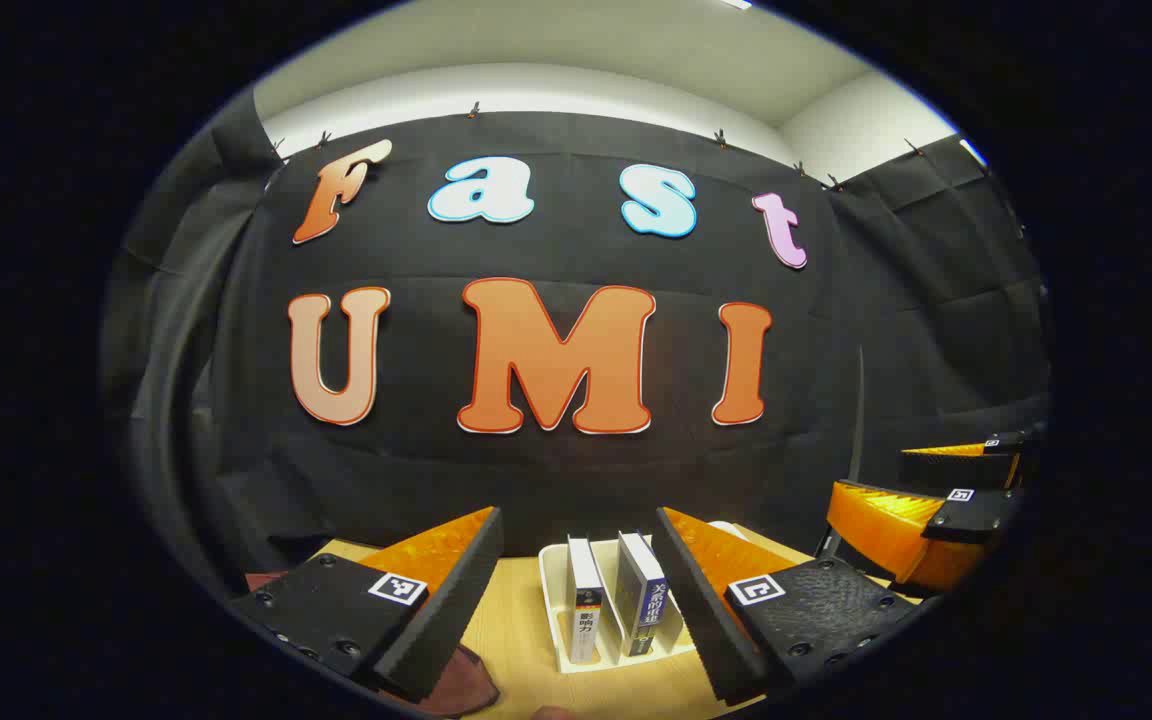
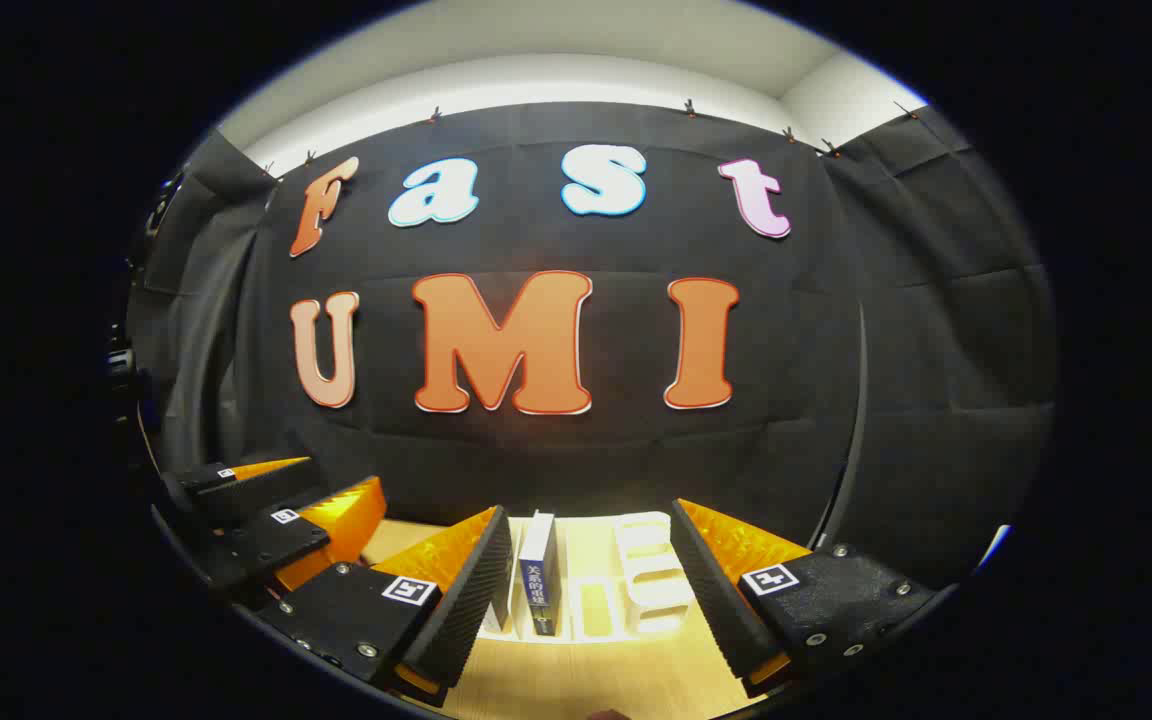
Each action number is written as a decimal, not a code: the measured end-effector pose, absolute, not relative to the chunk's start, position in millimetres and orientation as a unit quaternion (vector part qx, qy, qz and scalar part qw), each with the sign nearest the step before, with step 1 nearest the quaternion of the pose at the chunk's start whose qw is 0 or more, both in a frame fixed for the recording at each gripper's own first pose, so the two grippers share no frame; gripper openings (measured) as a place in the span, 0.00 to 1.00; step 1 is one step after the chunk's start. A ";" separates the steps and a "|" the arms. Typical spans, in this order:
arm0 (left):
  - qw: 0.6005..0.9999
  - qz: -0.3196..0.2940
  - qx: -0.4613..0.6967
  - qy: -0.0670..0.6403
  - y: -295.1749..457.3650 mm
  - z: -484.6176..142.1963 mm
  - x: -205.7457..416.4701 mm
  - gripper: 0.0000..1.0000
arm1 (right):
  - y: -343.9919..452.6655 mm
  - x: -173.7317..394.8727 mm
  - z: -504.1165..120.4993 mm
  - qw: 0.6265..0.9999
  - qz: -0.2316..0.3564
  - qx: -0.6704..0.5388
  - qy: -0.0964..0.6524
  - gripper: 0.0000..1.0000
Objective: Open the schoolbag, grab two books from the bookshelf and put them into the schoolbag.
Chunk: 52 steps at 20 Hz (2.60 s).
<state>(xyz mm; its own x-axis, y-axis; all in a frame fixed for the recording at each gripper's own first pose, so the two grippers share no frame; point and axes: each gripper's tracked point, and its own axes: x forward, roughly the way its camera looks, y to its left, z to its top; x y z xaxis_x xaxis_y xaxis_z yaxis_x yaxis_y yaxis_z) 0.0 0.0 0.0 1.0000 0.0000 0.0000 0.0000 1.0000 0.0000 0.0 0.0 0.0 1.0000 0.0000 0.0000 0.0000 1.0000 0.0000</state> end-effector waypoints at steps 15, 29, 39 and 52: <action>1.000 -0.012 0.003 -0.009 -37.7 -7.1 4.7 0.94 | -47.1 -2.3 -18.5 1.000 -0.021 0.010 0.011 0.94; 1.000 -0.007 0.006 0.011 -32.5 -20.3 0.8 0.94 | -54.5 -2.8 -28.9 0.999 -0.021 0.011 0.022 0.94; 1.000 -0.016 0.016 0.013 -38.9 -22.0 -4.1 0.95 | -61.2 -7.6 -35.7 0.999 -0.032 0.015 0.033 0.95; 1.000 -0.004 0.010 0.022 -30.7 -31.1 -3.1 0.95 | -58.0 -4.9 -41.2 0.999 -0.027 0.008 0.036 0.95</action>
